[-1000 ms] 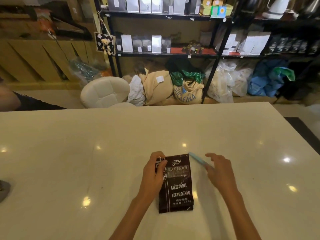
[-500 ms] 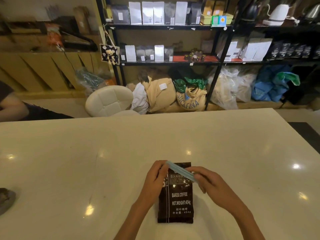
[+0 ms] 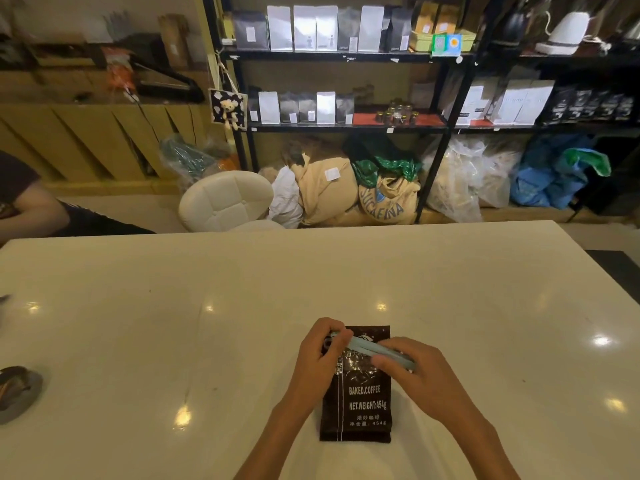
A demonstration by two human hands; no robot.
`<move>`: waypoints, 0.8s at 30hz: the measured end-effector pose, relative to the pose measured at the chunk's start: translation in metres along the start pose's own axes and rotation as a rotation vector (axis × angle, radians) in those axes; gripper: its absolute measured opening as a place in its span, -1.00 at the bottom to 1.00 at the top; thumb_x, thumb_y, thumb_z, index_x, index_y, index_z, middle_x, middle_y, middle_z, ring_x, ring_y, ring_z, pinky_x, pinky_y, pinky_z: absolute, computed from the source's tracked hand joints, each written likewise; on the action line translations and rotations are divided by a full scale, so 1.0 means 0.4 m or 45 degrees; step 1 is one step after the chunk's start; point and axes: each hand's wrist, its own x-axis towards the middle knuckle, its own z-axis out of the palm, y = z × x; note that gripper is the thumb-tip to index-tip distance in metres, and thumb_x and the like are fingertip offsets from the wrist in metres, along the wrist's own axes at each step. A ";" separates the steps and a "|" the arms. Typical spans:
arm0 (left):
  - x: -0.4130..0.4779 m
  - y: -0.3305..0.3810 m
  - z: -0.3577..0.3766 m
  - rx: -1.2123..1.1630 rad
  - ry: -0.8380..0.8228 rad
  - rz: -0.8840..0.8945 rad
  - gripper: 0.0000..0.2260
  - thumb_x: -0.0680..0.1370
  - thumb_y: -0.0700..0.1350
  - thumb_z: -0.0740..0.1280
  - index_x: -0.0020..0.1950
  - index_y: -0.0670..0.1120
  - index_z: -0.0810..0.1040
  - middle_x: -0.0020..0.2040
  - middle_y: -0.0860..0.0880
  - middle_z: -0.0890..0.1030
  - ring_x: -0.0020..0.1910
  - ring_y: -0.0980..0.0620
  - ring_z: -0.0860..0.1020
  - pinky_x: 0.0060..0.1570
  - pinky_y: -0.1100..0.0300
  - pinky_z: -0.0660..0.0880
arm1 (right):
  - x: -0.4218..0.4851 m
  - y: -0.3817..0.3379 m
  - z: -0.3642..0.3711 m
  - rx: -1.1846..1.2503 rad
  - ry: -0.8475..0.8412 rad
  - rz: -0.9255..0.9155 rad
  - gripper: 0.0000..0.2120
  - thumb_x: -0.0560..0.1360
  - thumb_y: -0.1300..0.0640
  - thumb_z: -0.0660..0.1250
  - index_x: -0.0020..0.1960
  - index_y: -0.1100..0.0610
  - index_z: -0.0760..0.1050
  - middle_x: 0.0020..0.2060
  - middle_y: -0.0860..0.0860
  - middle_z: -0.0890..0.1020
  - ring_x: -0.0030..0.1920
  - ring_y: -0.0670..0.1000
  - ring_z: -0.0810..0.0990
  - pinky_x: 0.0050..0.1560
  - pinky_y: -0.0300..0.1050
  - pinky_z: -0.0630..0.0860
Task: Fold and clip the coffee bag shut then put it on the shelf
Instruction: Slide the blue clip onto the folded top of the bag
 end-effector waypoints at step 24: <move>0.002 0.028 0.000 -0.118 -0.077 -0.084 -0.78 0.64 0.03 0.13 -0.03 0.00 0.53 -0.19 0.14 0.56 -0.19 0.18 0.56 -0.17 0.28 0.53 | -0.012 -0.024 0.002 0.372 0.148 -0.024 -0.78 0.48 0.00 0.35 -0.02 -0.31 0.66 -0.37 -0.11 0.71 -0.46 -0.13 0.60 -0.37 -0.35 0.53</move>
